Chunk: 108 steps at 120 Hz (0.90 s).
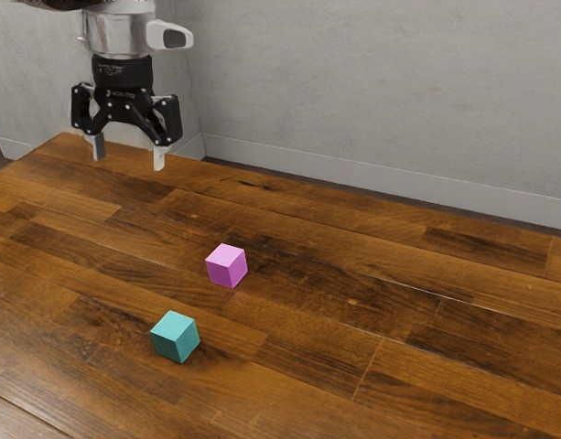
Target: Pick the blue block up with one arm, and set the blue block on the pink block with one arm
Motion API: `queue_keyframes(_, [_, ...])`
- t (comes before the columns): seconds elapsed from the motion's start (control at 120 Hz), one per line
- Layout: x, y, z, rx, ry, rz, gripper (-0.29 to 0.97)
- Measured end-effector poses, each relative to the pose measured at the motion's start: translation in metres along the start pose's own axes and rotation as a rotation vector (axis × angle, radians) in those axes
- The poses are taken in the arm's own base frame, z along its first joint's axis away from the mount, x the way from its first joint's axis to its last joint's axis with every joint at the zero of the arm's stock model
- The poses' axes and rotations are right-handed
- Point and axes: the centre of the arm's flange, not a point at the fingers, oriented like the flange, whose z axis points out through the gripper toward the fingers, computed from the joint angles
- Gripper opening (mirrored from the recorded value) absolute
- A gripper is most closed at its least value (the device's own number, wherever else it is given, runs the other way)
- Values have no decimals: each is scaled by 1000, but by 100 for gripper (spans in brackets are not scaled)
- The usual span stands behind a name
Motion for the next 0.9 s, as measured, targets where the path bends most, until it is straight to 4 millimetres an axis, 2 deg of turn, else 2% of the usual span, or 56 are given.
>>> queue_keyframes(0.058, [15, 5, 2, -40, 43, -41, 68])
queue_keyframes(0.133, [25, 6, -1, -73, 92, -96, 68])
queue_keyframes(0.233, [49, 9, 26, -67, 47, -159, 68])
queue_keyframes(0.317, [70, 15, 70, -66, -61, -199, 68])
queue_keyframes(0.383, [72, 13, 112, -68, -137, -240, 68])
queue_keyframes(0.417, [68, 10, 122, -82, -152, -263, 68])
queue_keyframes(0.45, [54, 4, 127, -93, -145, -290, 68])
queue_keyframes(0.467, [45, 6, 141, -85, -151, -296, 68])
queue_keyframes(0.508, [34, 28, 190, -54, -173, -273, 68])
queue_keyframes(0.567, [36, 45, 232, -53, -167, -256, 68])
queue_keyframes(0.683, [46, 48, 281, -66, -85, -252, 68])
queue_keyframes(0.733, [52, 44, 291, -51, -10, -238, 68])
queue_keyframes(0.9, [69, 27, 296, -59, 173, -219, 68])
